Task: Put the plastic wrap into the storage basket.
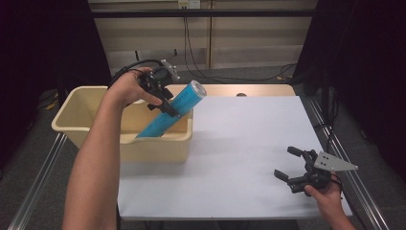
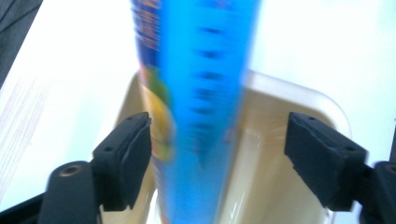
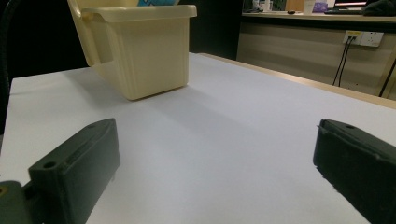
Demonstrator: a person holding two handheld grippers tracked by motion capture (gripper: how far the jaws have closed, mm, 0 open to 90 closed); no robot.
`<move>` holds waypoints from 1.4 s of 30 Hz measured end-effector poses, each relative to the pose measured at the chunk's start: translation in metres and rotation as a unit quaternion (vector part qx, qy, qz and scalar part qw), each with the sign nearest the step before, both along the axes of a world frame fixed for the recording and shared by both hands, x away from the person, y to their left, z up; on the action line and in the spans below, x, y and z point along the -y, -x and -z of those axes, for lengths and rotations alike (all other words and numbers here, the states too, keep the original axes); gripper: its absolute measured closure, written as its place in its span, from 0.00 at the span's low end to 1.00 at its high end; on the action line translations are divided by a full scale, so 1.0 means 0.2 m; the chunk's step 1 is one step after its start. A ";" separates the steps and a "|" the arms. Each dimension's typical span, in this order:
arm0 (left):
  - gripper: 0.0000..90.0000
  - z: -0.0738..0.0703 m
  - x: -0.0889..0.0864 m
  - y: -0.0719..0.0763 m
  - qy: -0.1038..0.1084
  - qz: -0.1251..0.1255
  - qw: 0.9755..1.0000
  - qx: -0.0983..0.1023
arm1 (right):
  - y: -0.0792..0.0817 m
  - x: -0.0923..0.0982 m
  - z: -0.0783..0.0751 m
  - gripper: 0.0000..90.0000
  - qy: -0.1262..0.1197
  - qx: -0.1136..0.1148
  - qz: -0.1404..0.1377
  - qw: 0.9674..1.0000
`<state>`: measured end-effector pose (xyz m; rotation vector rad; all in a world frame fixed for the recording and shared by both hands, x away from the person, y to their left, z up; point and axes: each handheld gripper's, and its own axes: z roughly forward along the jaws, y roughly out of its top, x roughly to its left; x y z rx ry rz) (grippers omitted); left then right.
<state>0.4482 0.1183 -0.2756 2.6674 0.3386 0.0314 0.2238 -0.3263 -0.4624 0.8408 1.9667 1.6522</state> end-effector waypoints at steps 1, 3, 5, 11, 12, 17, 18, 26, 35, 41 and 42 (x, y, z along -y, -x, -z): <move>0.25 0.00 0.00 0.00 -0.002 -0.003 1.000 -0.004 | 0.00 0.00 0.00 0.00 0.001 0.001 -0.001 1.000; 0.23 0.00 0.00 0.01 0.003 -0.013 1.000 -0.005 | 0.00 0.00 0.00 0.00 0.001 0.000 -0.002 1.000; 0.21 0.01 0.00 0.01 0.009 -0.019 1.000 -0.010 | 0.00 0.00 0.00 0.00 -0.001 0.000 -0.001 1.000; 0.16 0.01 0.00 0.02 0.021 -0.032 0.999 -0.018 | -0.01 0.01 0.00 0.00 -0.003 -0.004 0.002 1.000; 0.16 0.02 0.00 0.02 0.022 -0.032 0.999 -0.021 | -0.01 0.01 0.00 0.00 -0.002 -0.003 0.002 1.000; 0.13 0.04 -0.01 0.05 0.025 -0.041 0.999 -0.024 | -0.01 0.00 0.00 0.00 -0.004 -0.001 0.000 1.000; 0.12 0.04 -0.01 0.06 0.031 -0.047 0.998 -0.028 | -0.01 0.00 0.00 0.00 -0.004 0.000 0.000 1.000; 0.06 0.04 -0.02 0.09 0.052 -0.073 0.995 -0.053 | -0.01 0.00 0.00 0.00 -0.003 -0.003 -0.001 1.000; 0.05 0.05 -0.04 0.13 0.090 -0.079 0.991 -0.056 | -0.01 0.00 0.00 0.00 -0.003 -0.002 -0.001 1.000; 0.05 0.06 -0.04 0.18 0.137 -0.084 0.986 -0.049 | -0.01 0.00 0.00 0.00 -0.003 -0.002 -0.001 1.000; 0.05 0.07 -0.05 0.18 0.134 -0.079 0.987 -0.042 | -0.01 0.00 0.00 0.00 -0.002 -0.002 -0.001 1.000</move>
